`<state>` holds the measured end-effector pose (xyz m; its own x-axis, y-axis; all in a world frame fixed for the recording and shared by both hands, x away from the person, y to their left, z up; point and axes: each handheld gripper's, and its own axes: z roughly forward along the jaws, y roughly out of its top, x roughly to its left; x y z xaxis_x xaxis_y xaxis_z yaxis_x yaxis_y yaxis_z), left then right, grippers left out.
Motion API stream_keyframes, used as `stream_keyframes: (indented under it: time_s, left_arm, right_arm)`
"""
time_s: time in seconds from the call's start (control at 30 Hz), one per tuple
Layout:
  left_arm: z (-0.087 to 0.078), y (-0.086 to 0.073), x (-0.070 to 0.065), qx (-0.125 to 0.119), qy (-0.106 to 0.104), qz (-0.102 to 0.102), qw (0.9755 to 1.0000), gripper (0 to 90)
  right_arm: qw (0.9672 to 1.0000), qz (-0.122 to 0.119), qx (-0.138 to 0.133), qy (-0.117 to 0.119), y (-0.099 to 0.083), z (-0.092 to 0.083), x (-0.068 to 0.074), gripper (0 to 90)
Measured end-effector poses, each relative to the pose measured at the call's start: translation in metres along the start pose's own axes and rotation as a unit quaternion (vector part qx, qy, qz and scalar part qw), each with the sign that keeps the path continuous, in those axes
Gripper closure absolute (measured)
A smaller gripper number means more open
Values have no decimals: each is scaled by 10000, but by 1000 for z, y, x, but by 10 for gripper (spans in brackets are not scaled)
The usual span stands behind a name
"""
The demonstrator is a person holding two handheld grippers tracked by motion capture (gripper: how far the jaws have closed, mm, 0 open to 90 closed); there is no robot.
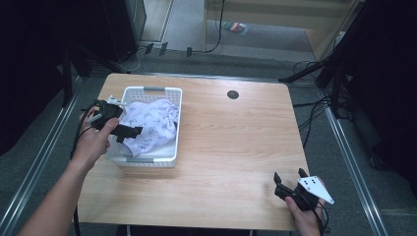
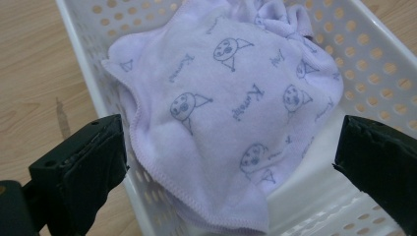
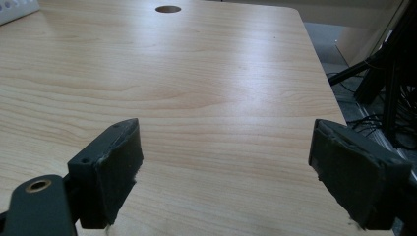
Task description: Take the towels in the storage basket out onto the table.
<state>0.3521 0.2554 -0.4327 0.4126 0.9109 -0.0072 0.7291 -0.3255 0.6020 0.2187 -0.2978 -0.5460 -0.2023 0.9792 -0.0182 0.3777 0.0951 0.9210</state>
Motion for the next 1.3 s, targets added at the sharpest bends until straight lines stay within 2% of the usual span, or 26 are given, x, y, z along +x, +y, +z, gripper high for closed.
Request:
stream_keyframes:
  time_s: [0.07, 0.13, 0.17, 0.2, 0.4, 0.43, 0.47, 0.57, 0.63, 0.7, 0.83, 0.87, 0.9, 0.97, 1.0, 1.03, 1.07, 1.1, 1.13, 1.17, 1.27, 1.3]
  left_arm:
    - [3, 2, 0, 70, 3, 22, 10000, 0]
    - [14, 8, 1, 300, -31, 107, 9995, 0]
    - [14, 8, 1, 300, -31, 107, 9995, 0]
    - [21, 12, 1, 405, -52, 109, 9991, 0]
    - [36, 22, -2, 543, -106, 137, 9984, 0]
    - [43, 27, -3, 608, -129, 128, 9980, 0]
    - [52, 32, -3, 746, -143, 74, 9971, 0]
    - [59, 35, -1, 873, -212, -2, 9960, 0]
    - [65, 38, 1, 934, -208, -114, 9953, 0]
    - [72, 39, 1, 1002, -287, -225, 9943, 0]
    - [83, 39, 0, 1169, -213, -303, 9925, 0]
    - [89, 38, -1, 1286, -100, -365, 9910, 0]
    - [89, 38, -1, 1286, -100, -365, 9910, 0]
    - [96, 37, -4, 1428, -8, -408, 9889, 0]
    - [104, 35, -7, 1539, 100, -359, 9874, 0]
    - [104, 35, -7, 1539, 100, -359, 9874, 0]
    - [108, 34, -9, 1637, 137, -379, 9857, 0]
    - [111, 32, -11, 1648, 177, -405, 9853, 0]
    - [117, 29, -16, 1664, 301, -355, 9850, 0]
    - [117, 29, -16, 1664, 301, -355, 9850, 0]
    - [123, 26, -24, 1704, 547, -221, 9836, 0]
    - [123, 26, -24, 1704, 547, -221, 9836, 0]
  right_arm:
    - [10000, 1, 6, -18, 0, 0, 0, 131]
    - [10000, 28, 33, -12, 0, 1, -1, 131]
    - [10000, 38, 49, -18, 0, 1, 0, 131]
    - [10000, 34, 58, -21, 0, 1, 0, 131]
    - [10000, 50, 63, -16, 0, 1, -1, 131]
    - [10000, 54, 61, -19, 0, 1, -1, 131]
    - [10000, 57, 73, -33, 1, 1, -1, 131]
    - [9999, 60, 76, -43, 1, 1, -1, 132]
    - [10000, 59, 69, -37, 1, 1, -1, 131]
    - [9999, 59, 77, -43, 1, 1, -1, 131]
    - [9999, 48, 83, -59, 1, 1, 0, 132]
    - [9999, 43, 84, -56, 1, 1, 0, 132]
    - [9999, 43, 84, -56, 1, 1, 0, 132]
    - [9999, 34, 92, -60, 1, 1, 0, 132]
    - [9999, 14, 85, -59, 1, 2, 0, 132]
    - [9999, 14, 85, -59, 1, 2, 0, 132]
    - [10000, 0, 77, -53, 1, 2, 0, 132]
    - [10000, -9, 76, -53, 1, 2, 0, 132]
    - [10000, -12, 72, -57, 1, 2, 0, 132]
    - [10000, -12, 72, -57, 1, 2, 0, 132]
    - [9999, 21, 84, -59, 1, 1, 0, 132]
    - [9999, 21, 84, -59, 1, 1, 0, 132]
